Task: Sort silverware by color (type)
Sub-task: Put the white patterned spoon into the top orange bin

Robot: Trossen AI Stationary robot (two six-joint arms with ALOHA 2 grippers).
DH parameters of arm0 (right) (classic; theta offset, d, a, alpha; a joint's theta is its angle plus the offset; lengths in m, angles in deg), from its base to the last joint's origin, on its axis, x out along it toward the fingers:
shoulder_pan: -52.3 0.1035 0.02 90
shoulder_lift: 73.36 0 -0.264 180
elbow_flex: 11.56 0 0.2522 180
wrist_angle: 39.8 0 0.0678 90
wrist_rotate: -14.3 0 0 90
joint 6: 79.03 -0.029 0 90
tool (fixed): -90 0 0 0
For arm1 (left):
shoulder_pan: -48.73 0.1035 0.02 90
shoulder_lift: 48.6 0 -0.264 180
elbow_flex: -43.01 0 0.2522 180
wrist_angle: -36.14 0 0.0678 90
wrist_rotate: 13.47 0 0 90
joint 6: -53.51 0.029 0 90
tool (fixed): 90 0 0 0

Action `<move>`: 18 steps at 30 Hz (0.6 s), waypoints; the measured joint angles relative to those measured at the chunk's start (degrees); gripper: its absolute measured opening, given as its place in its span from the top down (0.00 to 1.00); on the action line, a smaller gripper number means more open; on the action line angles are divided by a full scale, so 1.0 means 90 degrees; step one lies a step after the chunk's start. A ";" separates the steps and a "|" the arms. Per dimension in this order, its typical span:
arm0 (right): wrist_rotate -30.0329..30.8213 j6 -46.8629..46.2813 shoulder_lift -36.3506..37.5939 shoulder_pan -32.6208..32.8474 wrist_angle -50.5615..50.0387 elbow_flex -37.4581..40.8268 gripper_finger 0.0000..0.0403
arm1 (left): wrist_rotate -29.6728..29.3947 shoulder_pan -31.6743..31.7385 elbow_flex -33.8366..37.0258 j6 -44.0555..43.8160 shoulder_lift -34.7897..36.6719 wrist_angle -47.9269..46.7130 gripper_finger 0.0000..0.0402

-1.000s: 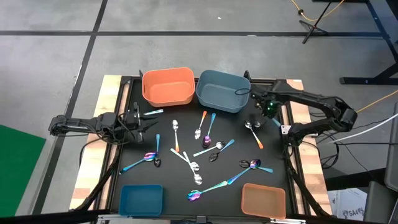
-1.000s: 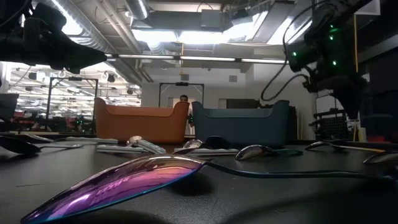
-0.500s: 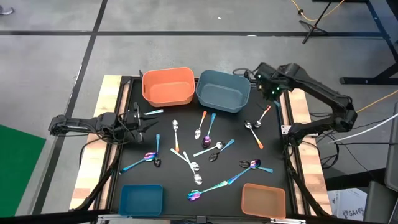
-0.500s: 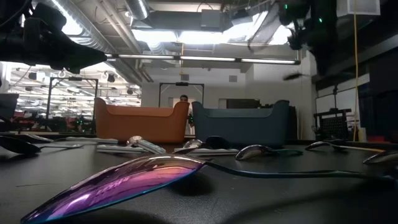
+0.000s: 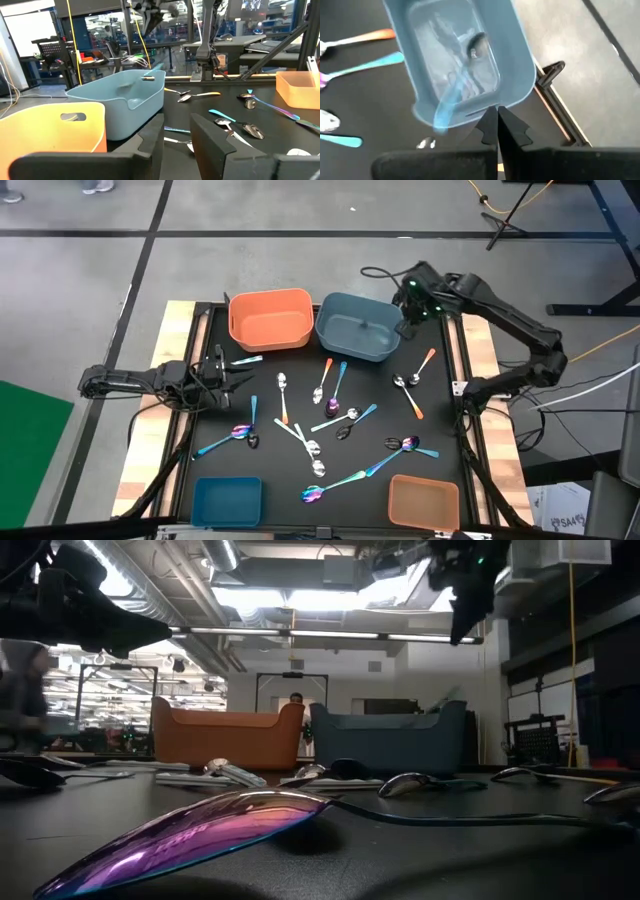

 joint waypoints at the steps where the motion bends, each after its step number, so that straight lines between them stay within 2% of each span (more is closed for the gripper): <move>1: 0.0000 0.0021 -0.0104 0.0000 -0.0013 0.0002 1.00 | 0.0000 0.0001 0.0000 0.0000 -0.0002 0.0001 0.78; 8: -0.0005 0.0194 -0.0573 0.0000 -0.0030 0.0002 1.00 | 0.0000 0.0000 0.0000 0.0000 -0.0002 0.0002 0.78; 18: -0.0005 0.0210 -0.0560 0.0000 -0.0051 0.0002 1.00 | 0.0000 0.0002 0.0002 -0.0002 0.0000 0.0002 0.78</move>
